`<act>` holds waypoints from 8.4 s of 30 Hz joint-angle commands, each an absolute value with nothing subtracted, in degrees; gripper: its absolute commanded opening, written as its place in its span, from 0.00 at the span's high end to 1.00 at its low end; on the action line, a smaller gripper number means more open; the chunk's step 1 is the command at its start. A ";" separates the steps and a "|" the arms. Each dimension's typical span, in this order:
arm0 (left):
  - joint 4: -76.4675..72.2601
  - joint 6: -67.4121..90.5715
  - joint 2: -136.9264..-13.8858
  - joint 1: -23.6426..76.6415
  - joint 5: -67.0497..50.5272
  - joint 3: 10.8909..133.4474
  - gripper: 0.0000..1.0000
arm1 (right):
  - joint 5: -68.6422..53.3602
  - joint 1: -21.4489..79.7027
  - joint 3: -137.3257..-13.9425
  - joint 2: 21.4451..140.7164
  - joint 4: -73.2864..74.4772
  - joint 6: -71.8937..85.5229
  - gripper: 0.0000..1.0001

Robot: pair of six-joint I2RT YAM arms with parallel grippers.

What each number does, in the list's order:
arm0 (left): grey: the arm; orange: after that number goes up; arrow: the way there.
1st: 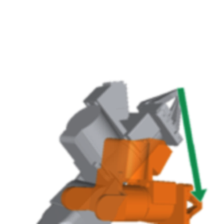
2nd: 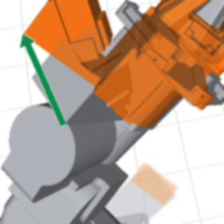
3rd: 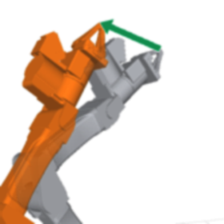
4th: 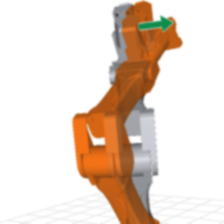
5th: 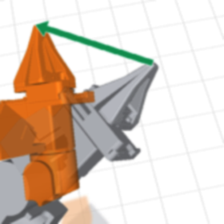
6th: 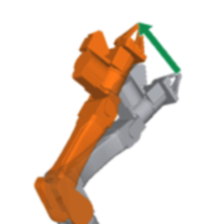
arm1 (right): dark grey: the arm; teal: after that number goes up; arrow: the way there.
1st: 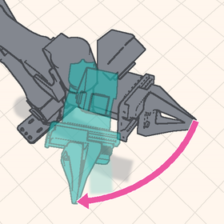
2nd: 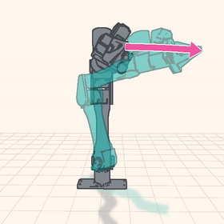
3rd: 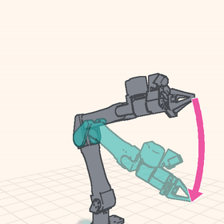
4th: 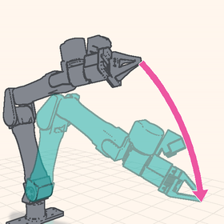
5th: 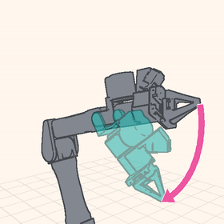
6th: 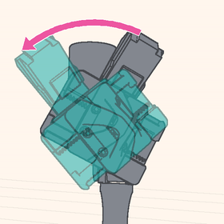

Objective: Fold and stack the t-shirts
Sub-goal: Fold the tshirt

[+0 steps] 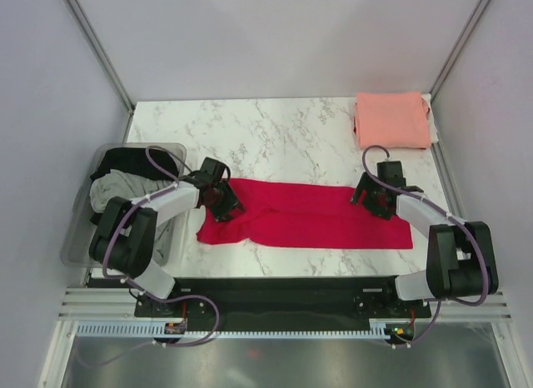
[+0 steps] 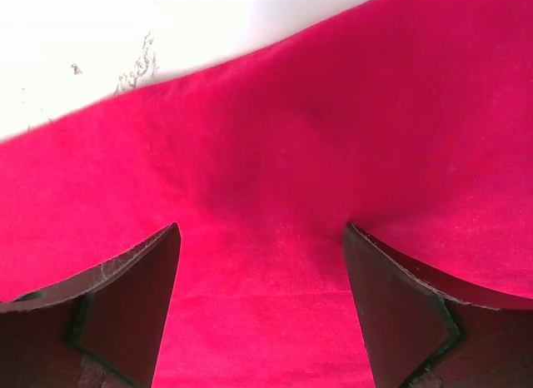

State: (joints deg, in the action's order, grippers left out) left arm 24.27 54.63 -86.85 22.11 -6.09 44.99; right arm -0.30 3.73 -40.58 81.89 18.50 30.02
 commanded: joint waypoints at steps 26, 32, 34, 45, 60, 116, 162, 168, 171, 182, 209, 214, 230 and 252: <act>40.34 30.50 -115.17 24.44 -5.19 120.82 0.35 | 7.91 49.75 -60.98 71.96 33.66 49.94 0.02; 40.61 31.99 -85.73 21.45 -1.85 91.13 0.36 | 7.12 44.39 -74.69 87.69 33.40 40.80 0.02; 40.61 31.90 -75.48 21.44 -2.37 84.41 0.37 | 5.37 42.11 -79.59 94.61 33.13 39.03 0.02; 47.02 30.93 -34.65 21.44 0.88 53.36 0.38 | -9.31 36.13 -91.57 117.84 22.34 36.65 0.06; 45.17 33.57 -19.86 21.45 3.52 43.15 0.39 | -12.58 22.34 -105.10 139.11 20.13 35.24 0.07; 12.13 64.42 -86.22 63.54 9.49 46.58 0.48 | 1.14 20.39 -26.55 57.57 32.43 44.47 0.44; 38.05 87.01 -71.90 78.48 21.36 47.63 0.98 | 2.72 39.98 -28.38 41.32 42.53 62.04 1.00; 47.02 84.12 -68.73 77.00 30.40 53.16 0.98 | 10.71 40.87 -42.61 47.45 46.58 57.84 1.00; 47.20 79.48 -67.06 72.70 30.93 55.10 0.98 | 13.79 40.96 -49.97 54.30 46.84 54.68 1.00; 39.20 59.34 -72.94 49.25 22.77 64.94 0.98 | 22.50 38.24 -75.64 79.07 46.23 44.49 1.00; 31.46 41.94 -113.63 27.70 5.55 89.27 0.85 | 10.90 23.12 -97.96 116.97 36.91 30.86 0.90; 38.10 38.76 -124.86 21.72 -8.52 104.56 0.59 | 8.70 18.99 -117.39 126.45 46.12 29.18 0.34; 28.40 39.80 -93.54 22.14 -11.25 64.65 0.57 | -11.07 18.28 -63.39 92.38 25.24 30.85 0.29; 10.55 47.99 -85.07 31.38 -7.65 43.95 0.57 | -15.73 18.37 -44.65 93.42 11.78 32.70 0.83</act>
